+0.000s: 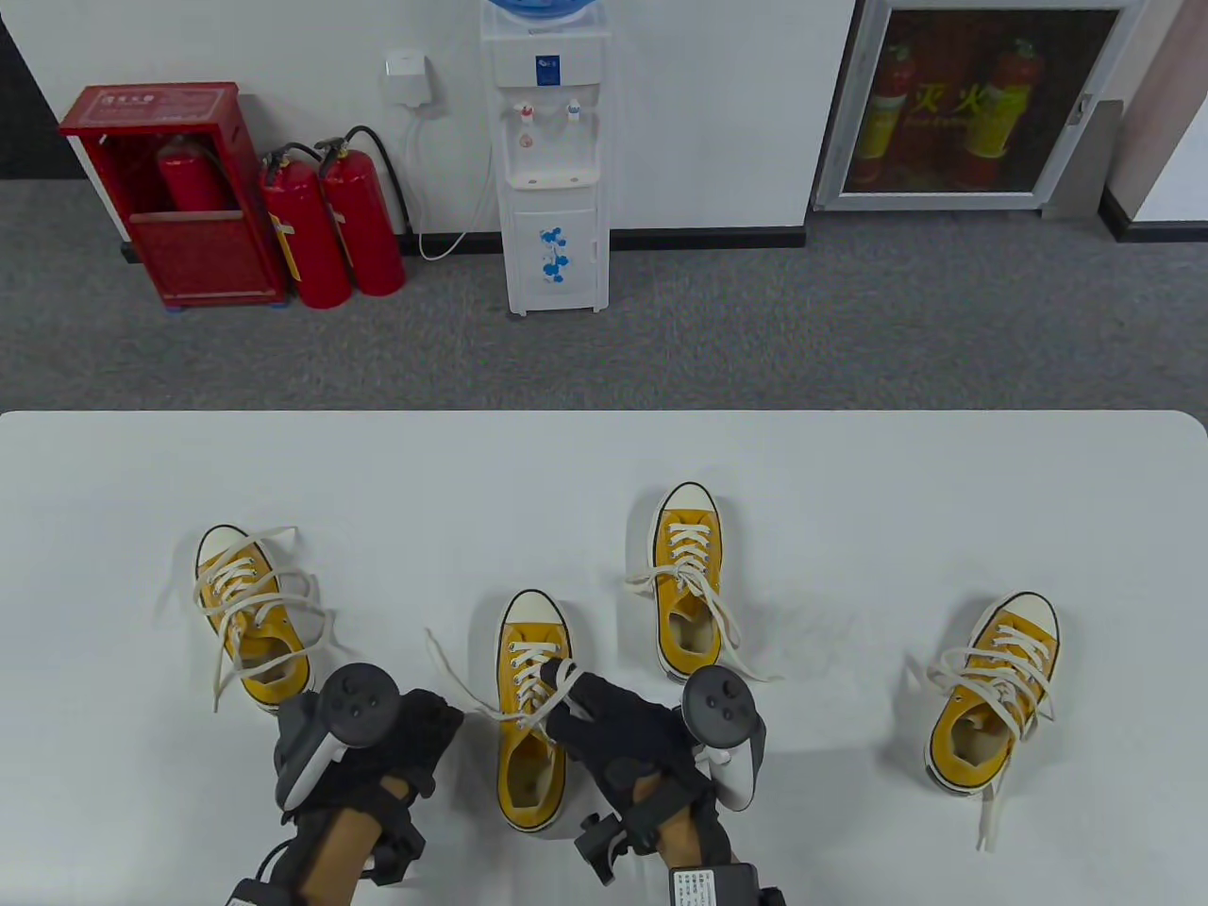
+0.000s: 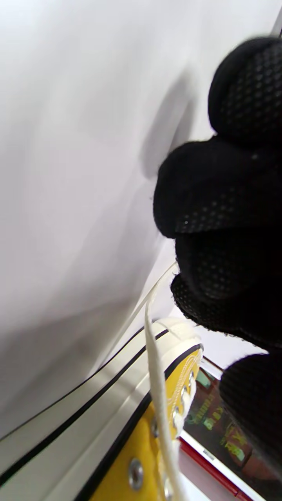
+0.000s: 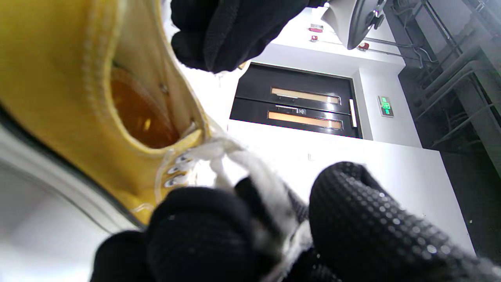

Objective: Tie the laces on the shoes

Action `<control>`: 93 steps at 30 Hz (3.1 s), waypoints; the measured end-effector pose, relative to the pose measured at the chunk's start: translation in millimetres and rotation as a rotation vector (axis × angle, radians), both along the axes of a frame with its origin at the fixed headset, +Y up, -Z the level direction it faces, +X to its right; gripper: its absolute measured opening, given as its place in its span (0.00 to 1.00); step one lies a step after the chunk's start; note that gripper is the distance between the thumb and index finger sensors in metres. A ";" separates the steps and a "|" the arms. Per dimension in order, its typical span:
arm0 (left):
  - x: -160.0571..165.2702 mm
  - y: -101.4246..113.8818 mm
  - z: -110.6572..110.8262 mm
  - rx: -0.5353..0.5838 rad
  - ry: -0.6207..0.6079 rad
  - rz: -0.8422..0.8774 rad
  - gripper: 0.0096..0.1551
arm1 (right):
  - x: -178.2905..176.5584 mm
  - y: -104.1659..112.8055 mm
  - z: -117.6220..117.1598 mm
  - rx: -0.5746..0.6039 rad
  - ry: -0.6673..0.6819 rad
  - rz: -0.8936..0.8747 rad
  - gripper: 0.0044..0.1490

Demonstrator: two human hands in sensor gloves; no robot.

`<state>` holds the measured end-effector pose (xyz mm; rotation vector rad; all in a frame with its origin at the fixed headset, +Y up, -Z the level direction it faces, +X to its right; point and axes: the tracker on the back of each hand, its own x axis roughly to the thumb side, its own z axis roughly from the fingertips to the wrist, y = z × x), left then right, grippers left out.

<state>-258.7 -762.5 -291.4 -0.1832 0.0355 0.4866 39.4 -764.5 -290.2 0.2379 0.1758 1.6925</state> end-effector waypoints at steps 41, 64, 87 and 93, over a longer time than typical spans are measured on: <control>48.8 11.0 23.5 0.258 -0.115 0.366 0.24 | -32.9 18.7 23.5 0.398 0.038 0.600 0.29; -10.1 -5.9 4.8 0.170 0.201 0.332 0.21 | 32.6 14.9 -3.7 0.164 -0.245 0.415 0.28; -16.7 -6.1 4.1 0.174 0.223 0.303 0.26 | 46.9 11.5 -9.0 0.176 -0.301 0.519 0.26; -5.3 3.2 8.1 0.233 0.149 0.228 0.33 | 41.7 13.2 -6.4 0.210 -0.280 0.530 0.28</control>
